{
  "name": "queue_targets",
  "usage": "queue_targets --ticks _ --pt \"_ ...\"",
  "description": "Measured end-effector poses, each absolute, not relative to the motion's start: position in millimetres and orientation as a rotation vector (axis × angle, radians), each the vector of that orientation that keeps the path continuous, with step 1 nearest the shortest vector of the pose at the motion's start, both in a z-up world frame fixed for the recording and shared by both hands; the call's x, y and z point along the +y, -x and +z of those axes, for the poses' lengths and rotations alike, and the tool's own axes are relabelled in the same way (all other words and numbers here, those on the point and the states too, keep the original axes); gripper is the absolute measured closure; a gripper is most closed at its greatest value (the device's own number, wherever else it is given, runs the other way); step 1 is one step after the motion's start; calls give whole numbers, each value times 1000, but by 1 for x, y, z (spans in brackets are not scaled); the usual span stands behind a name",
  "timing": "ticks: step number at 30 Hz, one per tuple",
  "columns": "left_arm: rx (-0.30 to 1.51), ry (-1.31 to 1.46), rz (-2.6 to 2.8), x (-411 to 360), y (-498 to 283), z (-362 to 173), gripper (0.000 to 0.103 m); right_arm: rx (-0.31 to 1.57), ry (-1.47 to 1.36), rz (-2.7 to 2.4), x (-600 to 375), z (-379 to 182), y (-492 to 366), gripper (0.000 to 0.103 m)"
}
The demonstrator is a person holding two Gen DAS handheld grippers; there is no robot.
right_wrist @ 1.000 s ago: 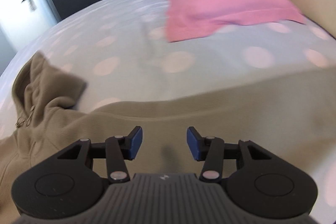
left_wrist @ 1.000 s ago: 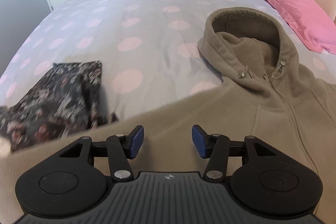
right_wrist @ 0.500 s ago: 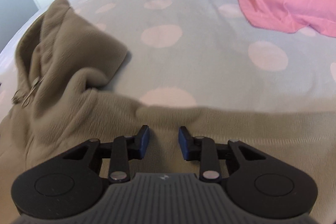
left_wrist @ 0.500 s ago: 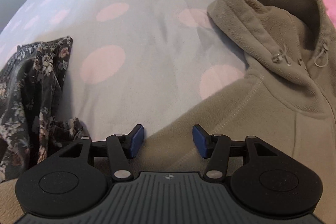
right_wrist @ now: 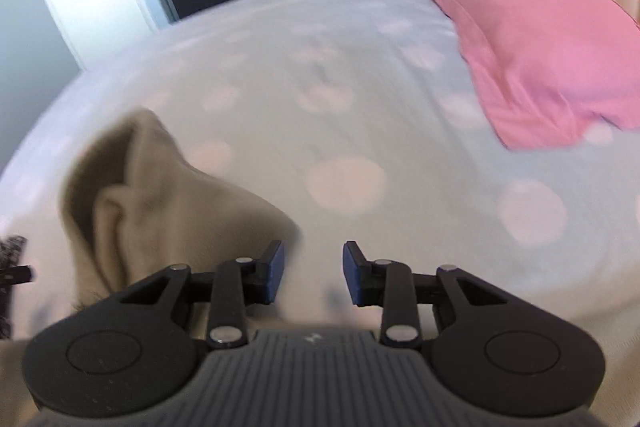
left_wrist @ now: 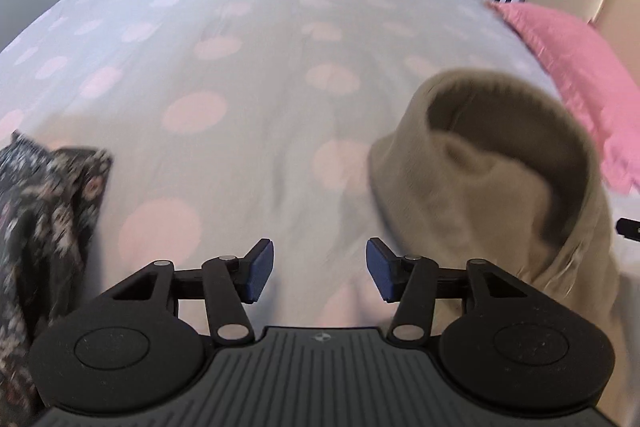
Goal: Fold clothes
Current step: 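Grasp the hood with the right gripper while the left gripper grasps the hood edge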
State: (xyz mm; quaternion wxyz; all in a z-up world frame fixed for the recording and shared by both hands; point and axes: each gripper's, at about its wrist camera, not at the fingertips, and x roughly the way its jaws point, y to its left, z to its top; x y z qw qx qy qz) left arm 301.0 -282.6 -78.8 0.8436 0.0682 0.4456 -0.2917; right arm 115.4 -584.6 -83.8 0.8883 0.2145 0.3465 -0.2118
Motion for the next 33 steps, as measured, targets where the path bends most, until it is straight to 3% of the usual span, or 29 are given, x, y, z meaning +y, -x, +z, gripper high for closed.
queue_targets --ticks 4,10,11,12,13,14,15,27,33 --pt "905 -151 -620 -320 -309 -78 51 651 -401 -349 -556 -61 -152 49" --pt "811 -235 -508 -370 -315 -85 53 649 -248 -390 -522 -56 -210 50" --pt "792 -256 -505 -376 -315 -86 61 656 -219 -404 -519 -56 -218 51" --pt "780 -278 -500 -381 -314 -87 73 668 -210 -401 -519 -58 -222 62" --pt "780 -302 -492 -385 -313 -88 81 680 -204 -398 -519 -60 -225 85" --pt "776 -314 -492 -386 -311 -89 96 689 -210 -390 -521 -61 -225 91" --pt "765 -308 -502 -382 -309 -87 103 673 -208 -388 -522 -58 -219 91" --pt "641 -346 -717 -299 -229 -36 103 559 -283 -286 -523 -38 -75 92" --pt "696 -339 -792 -282 -203 -26 103 598 -81 -116 -462 -61 -21 92"
